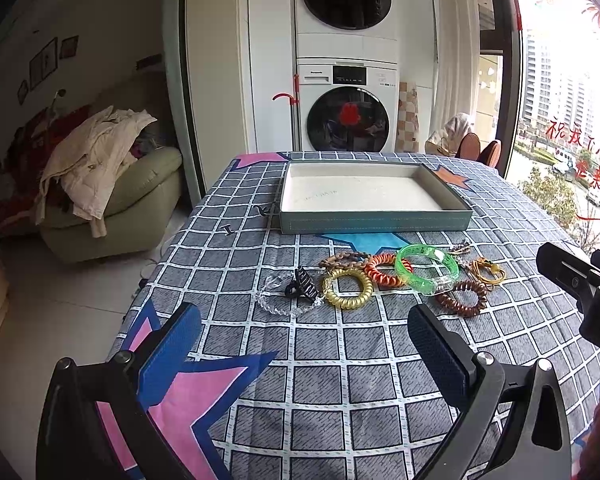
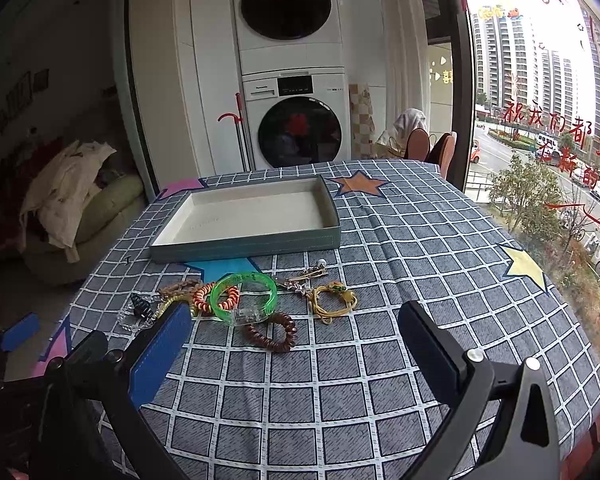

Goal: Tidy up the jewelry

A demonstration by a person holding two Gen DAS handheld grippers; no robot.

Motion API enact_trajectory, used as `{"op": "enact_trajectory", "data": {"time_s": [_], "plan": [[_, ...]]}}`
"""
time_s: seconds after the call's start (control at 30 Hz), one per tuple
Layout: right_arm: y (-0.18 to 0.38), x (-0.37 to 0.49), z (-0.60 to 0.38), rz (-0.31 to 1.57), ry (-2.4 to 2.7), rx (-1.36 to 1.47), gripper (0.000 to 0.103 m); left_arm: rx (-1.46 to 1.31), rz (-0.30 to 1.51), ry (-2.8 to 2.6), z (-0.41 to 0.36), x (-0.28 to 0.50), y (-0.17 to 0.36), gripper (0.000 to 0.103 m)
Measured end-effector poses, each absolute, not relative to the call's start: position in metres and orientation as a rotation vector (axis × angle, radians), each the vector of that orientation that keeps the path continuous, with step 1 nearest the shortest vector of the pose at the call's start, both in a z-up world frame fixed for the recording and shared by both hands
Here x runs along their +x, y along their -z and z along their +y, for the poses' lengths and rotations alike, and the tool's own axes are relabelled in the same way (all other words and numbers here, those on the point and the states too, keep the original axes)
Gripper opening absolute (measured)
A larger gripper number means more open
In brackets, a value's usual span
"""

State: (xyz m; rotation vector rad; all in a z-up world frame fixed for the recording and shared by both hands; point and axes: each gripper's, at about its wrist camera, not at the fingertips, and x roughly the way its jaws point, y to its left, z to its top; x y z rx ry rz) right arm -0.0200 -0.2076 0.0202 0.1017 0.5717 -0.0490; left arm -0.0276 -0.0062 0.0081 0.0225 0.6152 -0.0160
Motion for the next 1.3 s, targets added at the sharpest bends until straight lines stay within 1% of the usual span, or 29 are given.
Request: {"op": "enact_trajectory", "data": {"time_s": [1.3], "plan": [[-0.0224,-0.0213,-0.2096,0.562,0.041,0.120,0.103,-0.011,0.660,0.007,0.0003,-0.0241,-0.0064,0.103]]}}
